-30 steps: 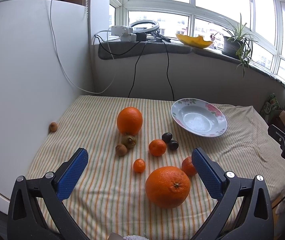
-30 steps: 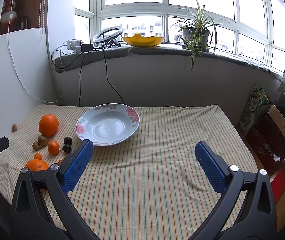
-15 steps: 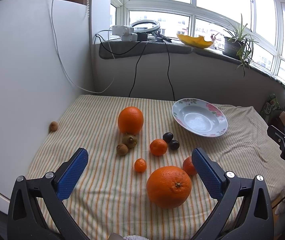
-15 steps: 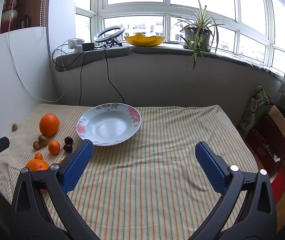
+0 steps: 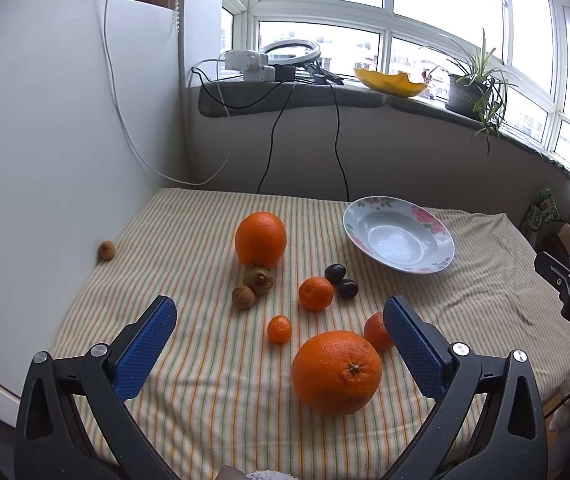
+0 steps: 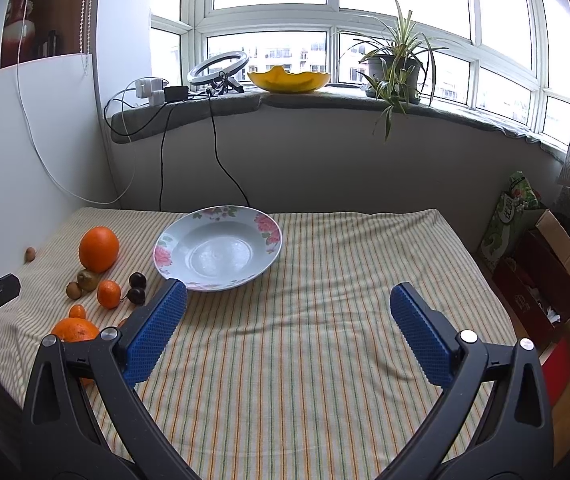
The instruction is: Organize fruits
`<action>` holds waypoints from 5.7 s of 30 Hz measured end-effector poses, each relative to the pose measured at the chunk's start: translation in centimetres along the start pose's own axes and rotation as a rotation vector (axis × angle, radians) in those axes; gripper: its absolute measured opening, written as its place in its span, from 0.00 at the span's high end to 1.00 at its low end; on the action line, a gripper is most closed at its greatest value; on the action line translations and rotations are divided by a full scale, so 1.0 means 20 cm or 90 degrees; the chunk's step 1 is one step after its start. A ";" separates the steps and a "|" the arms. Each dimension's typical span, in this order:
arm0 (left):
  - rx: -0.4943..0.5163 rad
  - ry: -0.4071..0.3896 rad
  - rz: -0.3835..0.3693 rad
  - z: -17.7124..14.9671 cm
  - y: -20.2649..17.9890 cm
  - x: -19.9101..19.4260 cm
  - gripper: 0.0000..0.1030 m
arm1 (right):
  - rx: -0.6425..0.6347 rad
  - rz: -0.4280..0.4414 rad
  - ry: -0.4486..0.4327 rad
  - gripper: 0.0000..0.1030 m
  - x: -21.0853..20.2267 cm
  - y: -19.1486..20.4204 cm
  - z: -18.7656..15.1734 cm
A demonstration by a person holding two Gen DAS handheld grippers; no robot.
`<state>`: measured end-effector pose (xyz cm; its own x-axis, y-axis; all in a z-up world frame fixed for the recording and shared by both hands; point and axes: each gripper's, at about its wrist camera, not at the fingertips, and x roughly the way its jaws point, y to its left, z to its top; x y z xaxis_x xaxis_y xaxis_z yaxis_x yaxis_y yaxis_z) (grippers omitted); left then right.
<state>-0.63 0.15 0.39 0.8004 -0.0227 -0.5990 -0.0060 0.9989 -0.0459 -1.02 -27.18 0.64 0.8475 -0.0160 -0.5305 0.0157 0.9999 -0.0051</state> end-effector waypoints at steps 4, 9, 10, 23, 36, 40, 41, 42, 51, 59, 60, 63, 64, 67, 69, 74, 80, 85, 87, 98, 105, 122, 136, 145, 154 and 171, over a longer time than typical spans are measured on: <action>-0.004 0.000 -0.001 0.00 0.01 0.00 0.00 | 0.000 -0.001 0.001 0.00 0.00 0.00 0.00; -0.008 0.000 -0.002 0.00 0.02 0.00 0.00 | -0.002 -0.007 -0.005 0.00 0.00 0.00 -0.01; -0.009 0.001 -0.002 -0.01 0.02 0.01 0.00 | -0.003 -0.008 -0.007 0.00 0.00 0.00 -0.01; -0.039 0.023 -0.010 -0.06 0.11 0.05 0.00 | -0.017 0.038 0.006 0.00 0.03 0.07 -0.04; -0.058 0.084 -0.100 -0.19 0.11 0.12 0.04 | -0.001 0.258 0.120 0.01 0.18 0.24 -0.16; -0.076 0.108 -0.137 -0.22 0.11 0.14 0.13 | 0.014 0.326 0.171 0.08 0.23 0.30 -0.21; -0.082 0.113 -0.148 -0.23 0.12 0.15 0.16 | 0.021 0.344 0.183 0.09 0.24 0.31 -0.22; -0.088 0.117 -0.158 -0.23 0.12 0.16 0.17 | 0.026 0.360 0.196 0.11 0.25 0.33 -0.23; -0.121 0.141 -0.216 -0.25 0.13 0.20 0.32 | -0.006 0.441 0.243 0.27 0.27 0.49 -0.30; -0.132 0.157 -0.237 -0.22 0.14 0.23 0.34 | -0.071 0.453 0.249 0.36 0.26 0.58 -0.35; -0.131 0.159 -0.240 -0.21 0.13 0.23 0.34 | -0.078 0.453 0.249 0.36 0.26 0.59 -0.35; -0.130 0.169 -0.253 -0.20 0.12 0.26 0.34 | -0.097 0.452 0.243 0.36 0.26 0.63 -0.36; -0.129 0.173 -0.255 -0.20 0.11 0.27 0.34 | -0.105 0.448 0.239 0.37 0.26 0.64 -0.36; -0.115 0.182 -0.259 -0.19 0.09 0.30 0.39 | -0.125 0.441 0.232 0.40 0.26 0.67 -0.36; -0.106 0.188 -0.261 -0.19 0.08 0.30 0.41 | -0.131 0.445 0.232 0.42 0.26 0.68 -0.37; -0.089 0.193 -0.256 -0.19 0.08 0.32 0.42 | -0.140 0.443 0.231 0.42 0.29 0.71 -0.38; -0.084 0.201 -0.264 -0.18 0.09 0.33 0.42 | -0.154 0.444 0.225 0.42 0.31 0.74 -0.38; -0.061 0.195 -0.247 -0.17 0.05 0.31 0.43 | -0.151 0.444 0.227 0.42 0.30 0.74 -0.38; -0.056 0.193 -0.243 -0.17 0.04 0.30 0.43 | -0.150 0.443 0.226 0.42 0.30 0.74 -0.38; -0.047 0.170 -0.240 -0.14 0.03 0.25 0.43 | -0.136 0.451 0.209 0.43 0.25 0.70 -0.33; -0.028 0.153 -0.253 -0.06 -0.04 0.24 0.43 | -0.127 0.444 0.189 0.43 0.23 0.65 -0.27; 0.033 0.123 -0.293 0.18 -0.29 0.41 0.43 | -0.083 0.402 0.159 0.43 0.36 0.40 -0.04; 0.047 0.121 -0.326 0.36 -0.42 0.66 0.43 | -0.065 0.366 0.152 0.43 0.61 0.28 0.13; 0.055 0.143 -0.330 0.43 -0.50 0.89 0.43 | -0.050 0.350 0.181 0.43 0.88 0.21 0.21; 0.048 0.175 -0.339 0.45 -0.53 1.03 0.43 | -0.040 0.330 0.204 0.43 1.07 0.18 0.25; 0.073 0.194 -0.327 0.47 -0.58 1.09 0.45 | -0.061 0.313 0.212 0.43 1.15 0.22 0.24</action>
<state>22.47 -11.60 -4.69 0.4764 -0.4963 -0.7257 0.4136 0.8549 -0.3132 21.11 -23.09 -7.43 0.5310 0.4357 -0.7268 -0.3978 0.8855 0.2402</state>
